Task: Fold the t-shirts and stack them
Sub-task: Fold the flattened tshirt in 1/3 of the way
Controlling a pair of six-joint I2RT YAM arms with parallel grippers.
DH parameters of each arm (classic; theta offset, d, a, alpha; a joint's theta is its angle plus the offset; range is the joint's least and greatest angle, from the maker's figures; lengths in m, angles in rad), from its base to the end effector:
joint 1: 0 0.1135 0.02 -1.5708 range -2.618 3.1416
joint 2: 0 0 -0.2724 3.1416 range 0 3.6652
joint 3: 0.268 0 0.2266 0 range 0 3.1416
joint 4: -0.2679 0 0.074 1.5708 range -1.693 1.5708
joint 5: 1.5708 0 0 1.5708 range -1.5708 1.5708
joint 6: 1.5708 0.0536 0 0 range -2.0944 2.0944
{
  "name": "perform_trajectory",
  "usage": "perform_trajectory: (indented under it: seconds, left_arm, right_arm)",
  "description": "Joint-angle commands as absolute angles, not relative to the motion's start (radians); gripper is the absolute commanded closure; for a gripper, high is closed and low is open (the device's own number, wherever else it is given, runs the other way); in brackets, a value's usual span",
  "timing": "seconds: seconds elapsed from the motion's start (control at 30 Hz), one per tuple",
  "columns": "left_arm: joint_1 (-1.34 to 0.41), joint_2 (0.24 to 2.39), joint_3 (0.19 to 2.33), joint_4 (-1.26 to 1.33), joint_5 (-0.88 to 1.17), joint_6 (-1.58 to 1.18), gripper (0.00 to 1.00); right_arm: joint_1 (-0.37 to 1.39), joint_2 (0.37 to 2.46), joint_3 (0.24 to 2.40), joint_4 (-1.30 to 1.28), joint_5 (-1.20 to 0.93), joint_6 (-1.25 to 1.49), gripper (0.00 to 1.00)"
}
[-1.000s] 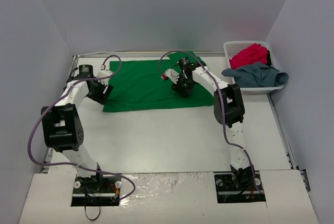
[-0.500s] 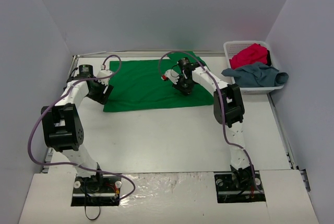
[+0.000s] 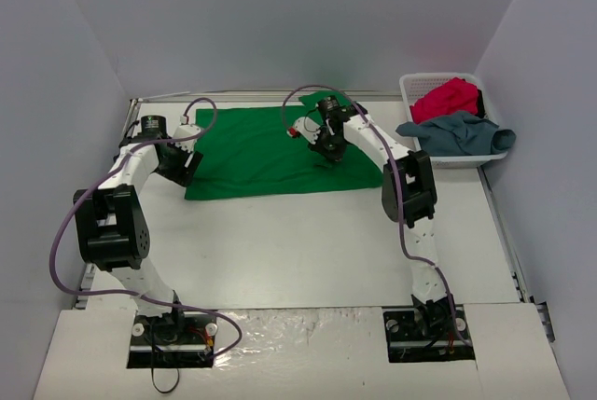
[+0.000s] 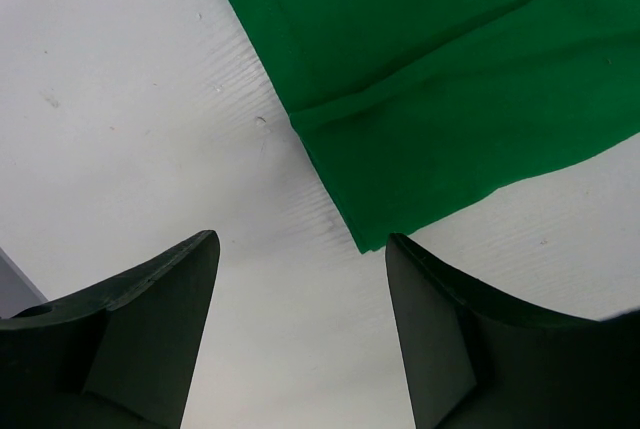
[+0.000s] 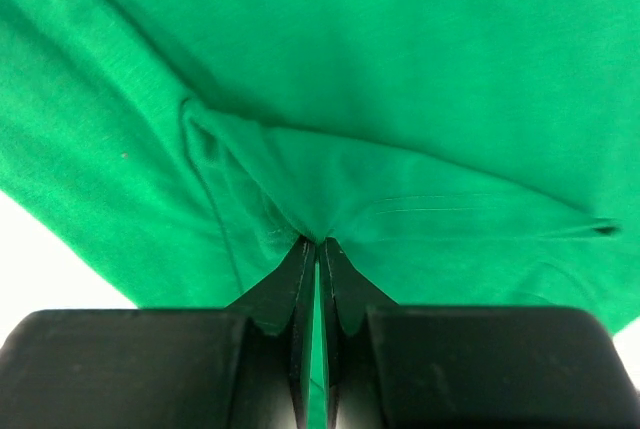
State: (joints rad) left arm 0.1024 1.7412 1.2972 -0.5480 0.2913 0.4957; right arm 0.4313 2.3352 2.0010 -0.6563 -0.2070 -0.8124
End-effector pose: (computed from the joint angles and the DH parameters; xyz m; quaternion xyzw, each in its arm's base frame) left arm 0.3576 0.0213 0.2374 0.2259 0.9219 -0.0497 0.3108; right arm 0.4532 0.2207 0.1894 -0.5792 0.7574 0.0433 0.2982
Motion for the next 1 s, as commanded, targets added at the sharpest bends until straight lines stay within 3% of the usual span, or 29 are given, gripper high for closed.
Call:
perform_trajectory:
  seconds: [0.0, 0.67, 0.77, 0.97]
  left_arm:
    - [0.115, 1.718, 1.302, -0.552, 0.305, 0.492, 0.34]
    - [0.127, 1.752, 1.259, -0.546, 0.299, 0.503, 0.34]
    - [0.130, 1.759, 1.250, -0.543, 0.298, 0.500, 0.34]
    - [0.135, 1.759, 1.239, -0.532, 0.308, 0.489, 0.34]
  right_arm:
    - [0.446, 2.273, 2.078, -0.698, -0.178, -0.815, 1.00]
    - [0.512, 2.517, 2.348, -0.692, -0.130, -0.907, 0.97]
    - [0.518, 2.568, 2.376, -0.634, -0.085, -0.891, 0.89]
    - [0.538, 2.582, 2.378, -0.419, 0.061, -0.805, 0.89]
